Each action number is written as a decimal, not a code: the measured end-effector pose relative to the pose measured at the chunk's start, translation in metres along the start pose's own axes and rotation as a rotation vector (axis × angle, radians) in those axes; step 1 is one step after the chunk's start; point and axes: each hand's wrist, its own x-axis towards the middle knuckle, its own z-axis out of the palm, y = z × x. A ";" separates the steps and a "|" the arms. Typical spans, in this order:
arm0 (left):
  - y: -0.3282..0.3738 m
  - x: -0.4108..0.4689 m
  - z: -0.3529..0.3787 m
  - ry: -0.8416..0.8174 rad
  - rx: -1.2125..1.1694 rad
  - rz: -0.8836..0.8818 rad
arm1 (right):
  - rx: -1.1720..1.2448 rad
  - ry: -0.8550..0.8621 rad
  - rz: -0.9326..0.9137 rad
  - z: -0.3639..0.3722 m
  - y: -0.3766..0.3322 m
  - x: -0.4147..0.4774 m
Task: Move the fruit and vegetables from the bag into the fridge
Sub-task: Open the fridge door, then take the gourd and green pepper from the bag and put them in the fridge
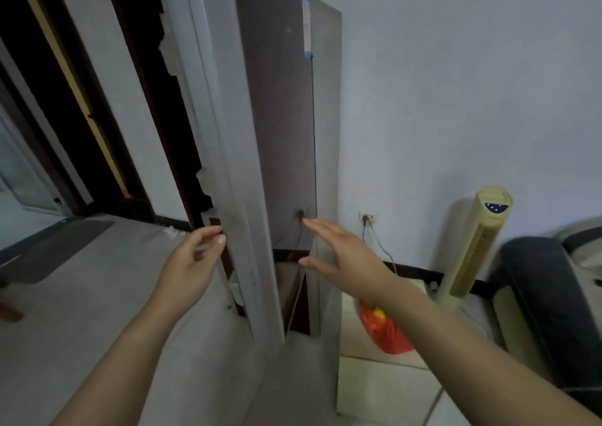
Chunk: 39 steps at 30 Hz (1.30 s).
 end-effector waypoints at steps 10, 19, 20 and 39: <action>-0.009 -0.081 0.141 -0.226 0.082 -0.085 | -0.132 -0.142 0.194 -0.034 0.096 -0.116; -0.011 -0.066 0.274 -0.592 0.075 -0.174 | -0.049 -0.135 0.433 -0.031 0.181 -0.181; -0.014 -0.059 0.286 -0.615 0.089 -0.175 | -0.045 -0.132 0.449 -0.030 0.191 -0.183; -0.086 0.131 0.459 -0.980 0.077 -0.359 | -0.042 -0.308 0.765 0.022 0.355 -0.072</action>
